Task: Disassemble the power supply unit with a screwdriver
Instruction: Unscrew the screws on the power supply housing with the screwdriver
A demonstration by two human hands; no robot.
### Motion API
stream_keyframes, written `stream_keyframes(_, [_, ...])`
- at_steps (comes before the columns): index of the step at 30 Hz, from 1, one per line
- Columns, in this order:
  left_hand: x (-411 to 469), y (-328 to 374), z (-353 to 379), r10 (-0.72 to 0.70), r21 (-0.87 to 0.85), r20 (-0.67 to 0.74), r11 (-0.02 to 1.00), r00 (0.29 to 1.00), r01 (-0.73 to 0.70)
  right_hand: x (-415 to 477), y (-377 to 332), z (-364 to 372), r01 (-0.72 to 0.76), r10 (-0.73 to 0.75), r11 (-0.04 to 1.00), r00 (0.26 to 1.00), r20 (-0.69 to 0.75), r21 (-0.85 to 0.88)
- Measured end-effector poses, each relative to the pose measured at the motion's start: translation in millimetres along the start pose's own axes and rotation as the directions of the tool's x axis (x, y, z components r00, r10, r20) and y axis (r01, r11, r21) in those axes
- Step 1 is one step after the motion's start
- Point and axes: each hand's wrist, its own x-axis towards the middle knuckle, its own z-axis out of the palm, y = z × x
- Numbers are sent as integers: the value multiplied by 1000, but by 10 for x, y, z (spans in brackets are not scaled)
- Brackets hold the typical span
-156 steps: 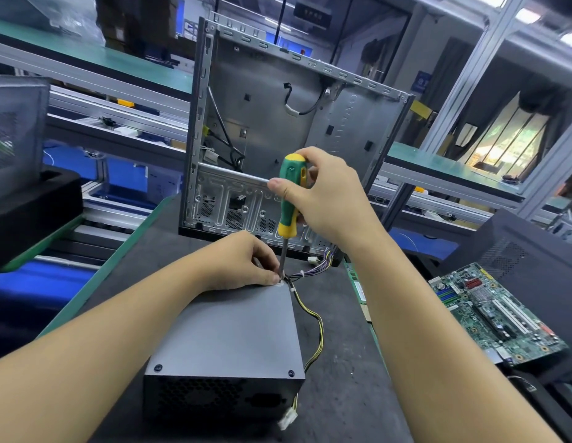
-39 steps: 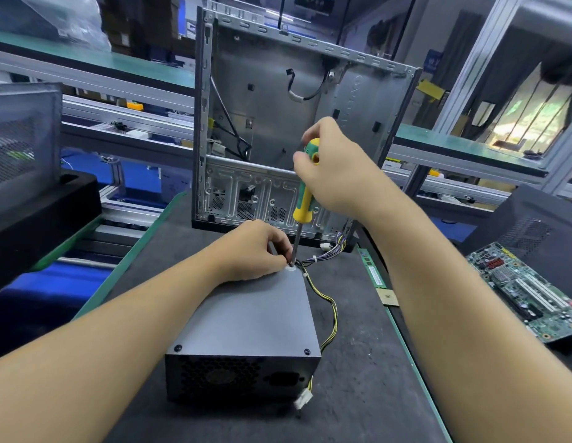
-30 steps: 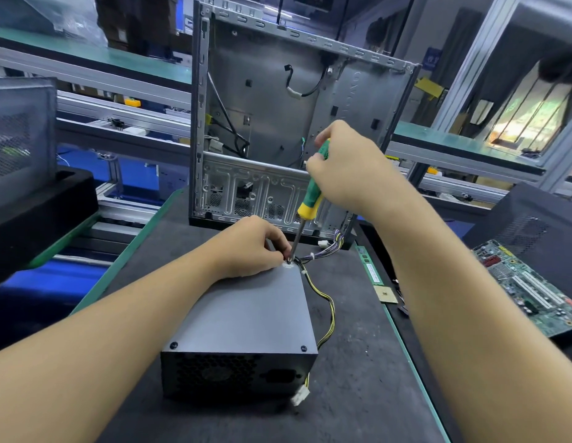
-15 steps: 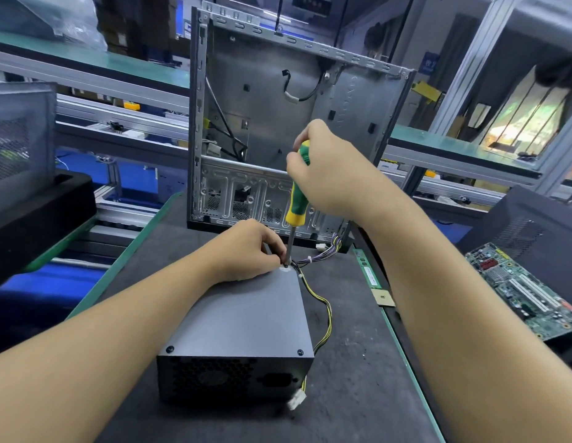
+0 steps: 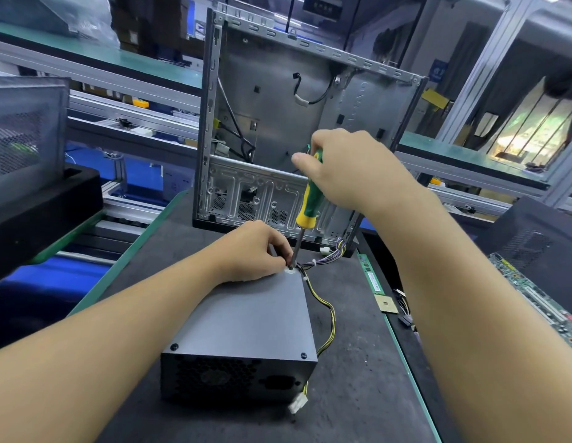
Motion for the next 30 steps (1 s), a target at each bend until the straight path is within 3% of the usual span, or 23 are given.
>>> stream_keyframes(4, [-4,2,1,5,16,-1,1000,1000,-5,-25,0,-28,44,-58,985,995,80,167])
stream_keyframes(11, [8,2,5,4,10,6,1000,1000,-4,-50,-9,-61,12,-48,970,989,141,244])
stream_keyframes(13, [8,1,4,4,15,6,1000,1000,-4,-54,-38,-26,-32,14,982,995,94,184])
stream_keyframes(17, [16,5,1,2,11,6,1000,1000,-2,-48,-27,37,-89,75,985,992,-97,-147])
stream_keyframes(23, [8,8,7,11,-12,6,1000,1000,-11,-16,34,-54,111,-140,970,983,122,217])
stream_keyframes(27, [18,4,7,-3,-1,0,1000,1000,3,-34,31,-99,78,-121,970,976,183,228])
stream_keyframes(30, [23,1,7,-3,13,-4,1000,1000,3,-37,6,-35,6,-29,983,992,124,185])
